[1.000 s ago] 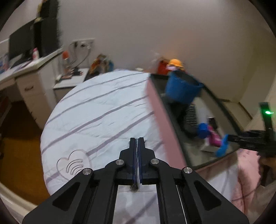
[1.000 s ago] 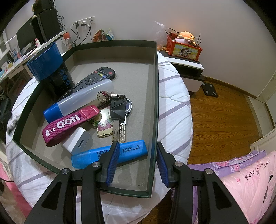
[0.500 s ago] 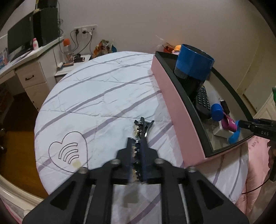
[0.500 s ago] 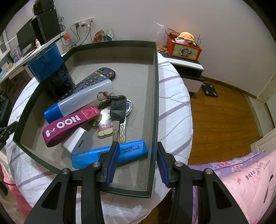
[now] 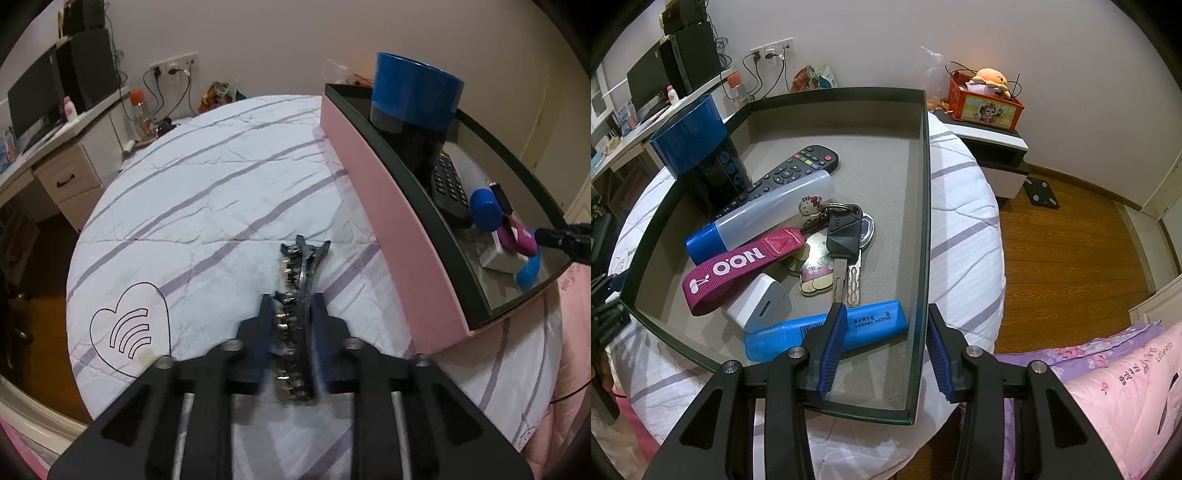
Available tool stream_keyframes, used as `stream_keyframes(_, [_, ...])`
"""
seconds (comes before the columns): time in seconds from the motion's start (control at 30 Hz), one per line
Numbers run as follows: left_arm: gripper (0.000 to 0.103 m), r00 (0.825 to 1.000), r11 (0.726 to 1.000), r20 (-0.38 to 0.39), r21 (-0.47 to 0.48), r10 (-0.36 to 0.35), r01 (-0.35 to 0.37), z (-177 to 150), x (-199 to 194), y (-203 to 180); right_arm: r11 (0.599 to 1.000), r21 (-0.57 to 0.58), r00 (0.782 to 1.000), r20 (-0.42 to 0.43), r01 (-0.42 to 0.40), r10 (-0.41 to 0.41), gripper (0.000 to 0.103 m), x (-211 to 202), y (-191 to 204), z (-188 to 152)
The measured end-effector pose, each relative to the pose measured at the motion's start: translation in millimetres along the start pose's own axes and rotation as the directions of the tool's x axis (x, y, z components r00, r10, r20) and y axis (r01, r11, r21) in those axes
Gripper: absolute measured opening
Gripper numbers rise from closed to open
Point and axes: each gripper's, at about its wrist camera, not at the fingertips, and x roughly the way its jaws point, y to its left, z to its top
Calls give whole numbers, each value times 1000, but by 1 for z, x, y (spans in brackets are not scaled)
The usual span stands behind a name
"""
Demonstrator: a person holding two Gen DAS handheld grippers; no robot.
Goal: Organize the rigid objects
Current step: 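Carry the black hair clip into the tray and release it beside the remote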
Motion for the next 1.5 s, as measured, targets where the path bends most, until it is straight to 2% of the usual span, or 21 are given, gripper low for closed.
stream_keyframes(0.2, [17,1000,1000,19,-22,7,-6,-3,-5,0,1000,4,1000,1,-4,4,44,0,0,1])
stream_keyframes(0.33, [17,999,999,39,-33,-13,15,1,-16,2,1000,4,1000,0,-4,4,44,1,0,1])
stream_keyframes(0.57, [17,994,1000,106,1,-23,23,11,-48,-7,1000,4,1000,1,-5,5,44,0,0,1])
stream_keyframes(0.77, [17,986,995,153,80,-69,57,21,-73,-33,1000,4,1000,1,-6,6,45,1,0,1])
stream_keyframes(0.9, [17,987,985,130,157,-98,77,27,-72,-59,1000,5,1000,3,-9,9,45,0,-1,0])
stream_keyframes(1.0, [17,990,968,104,240,-99,72,32,-69,-81,1000,10,1000,3,-21,21,46,1,-1,1])
stream_keyframes(1.17, [17,991,941,45,322,-123,102,33,-58,-106,1000,12,1000,2,-26,26,46,2,1,3])
stream_keyframes(1.33, [17,992,927,-13,356,-125,121,29,-46,-115,999,10,1000,-2,-31,31,46,3,0,4])
stream_keyframes(1.5, [17,988,922,-37,357,-148,152,38,-41,-113,1000,9,1000,-3,-29,29,46,3,-1,4])
